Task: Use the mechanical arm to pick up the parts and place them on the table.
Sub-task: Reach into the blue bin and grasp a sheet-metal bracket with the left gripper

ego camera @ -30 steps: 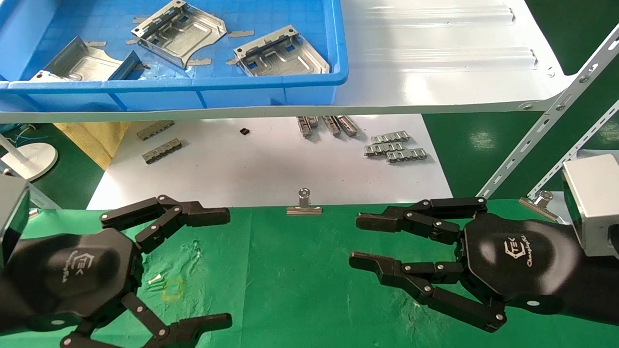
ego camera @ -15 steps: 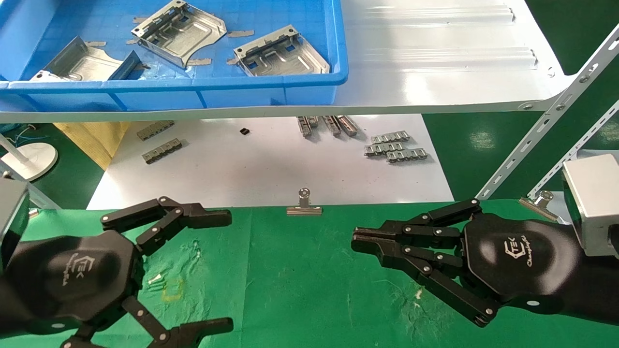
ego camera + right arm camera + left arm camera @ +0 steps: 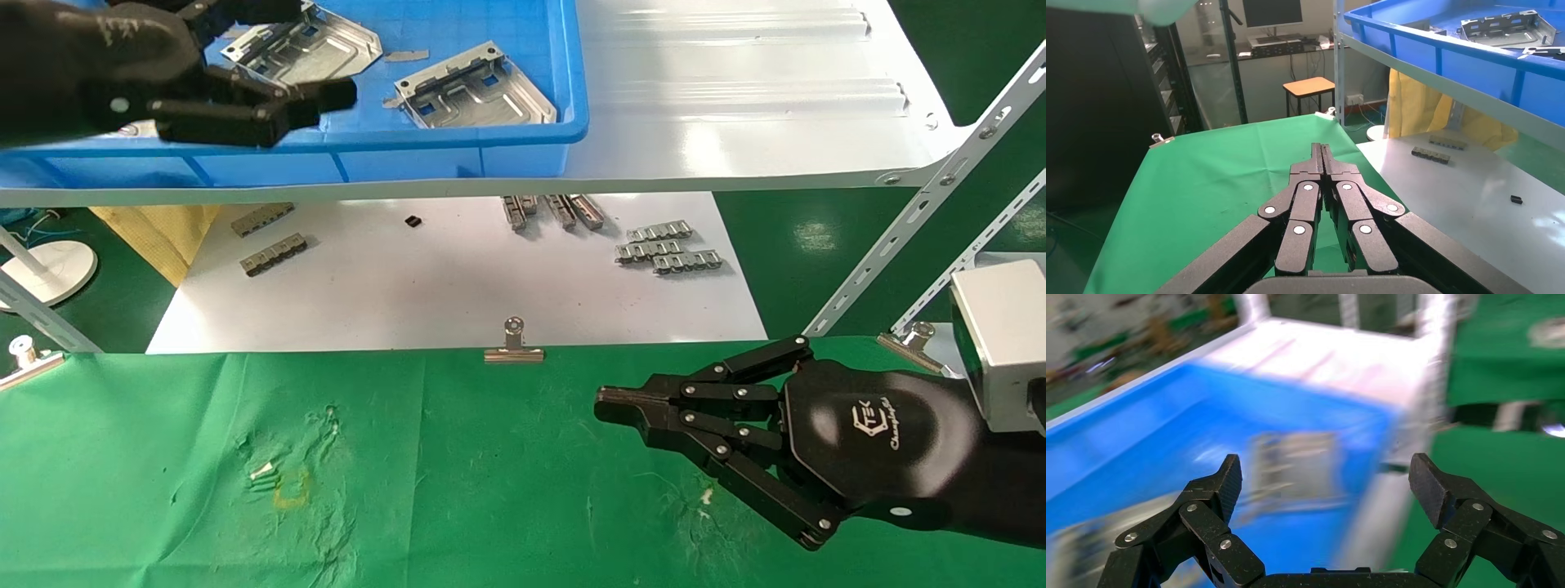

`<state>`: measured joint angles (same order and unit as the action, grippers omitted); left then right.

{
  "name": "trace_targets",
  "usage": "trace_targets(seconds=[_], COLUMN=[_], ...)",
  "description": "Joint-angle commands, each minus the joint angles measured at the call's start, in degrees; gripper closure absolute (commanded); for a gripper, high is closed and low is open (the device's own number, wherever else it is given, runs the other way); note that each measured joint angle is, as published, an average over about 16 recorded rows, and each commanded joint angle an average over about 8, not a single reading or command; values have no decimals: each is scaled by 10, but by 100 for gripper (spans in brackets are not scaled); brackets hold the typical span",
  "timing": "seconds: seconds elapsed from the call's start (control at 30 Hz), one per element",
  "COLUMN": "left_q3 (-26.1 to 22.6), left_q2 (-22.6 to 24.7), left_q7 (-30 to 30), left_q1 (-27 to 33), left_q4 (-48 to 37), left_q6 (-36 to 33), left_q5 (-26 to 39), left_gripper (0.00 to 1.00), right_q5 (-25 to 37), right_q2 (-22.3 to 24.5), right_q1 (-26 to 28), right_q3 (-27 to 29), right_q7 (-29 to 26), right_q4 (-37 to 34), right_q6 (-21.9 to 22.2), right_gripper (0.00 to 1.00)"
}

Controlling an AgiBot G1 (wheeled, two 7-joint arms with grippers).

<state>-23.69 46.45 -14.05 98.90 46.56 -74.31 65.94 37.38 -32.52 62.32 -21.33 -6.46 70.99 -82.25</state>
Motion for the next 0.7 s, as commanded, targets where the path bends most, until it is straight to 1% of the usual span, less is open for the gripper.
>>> trace_targets(seconds=[0.03,0.17,0.2,0.3,0.43,0.47,0.7], left_q3=[-21,-47,-52,-68,-83,-87,-97], left_q2=[28,81,93,125,155,161,181], left_q7=[3,19,21,25,27,27,31], left_q1=[57,120,132,159,184,189,209], left_q4=[-72,-194,-220,-285,-346,-358,-413], left_q6=[14,90,109,158,194,199,217], left_q5=[48,113,126,159,187,192,209], left_gripper=[0,0,7,44,95,100,100], right_q5=[0,0,0,0,0,0,0], right_q2=[0,0,0,0,0,0,0], right_q1=[0,0,0,0,0,0,0], right_q3=[0,0,0,0,0,0,0], right_q7=[0,0,0,0,0,0,0], right_q4=[0,0,0,0,0,0,0], right_q6=[0,0,0,0,0,0,0], right_gripper=[100,100,100,100,100,100,100])
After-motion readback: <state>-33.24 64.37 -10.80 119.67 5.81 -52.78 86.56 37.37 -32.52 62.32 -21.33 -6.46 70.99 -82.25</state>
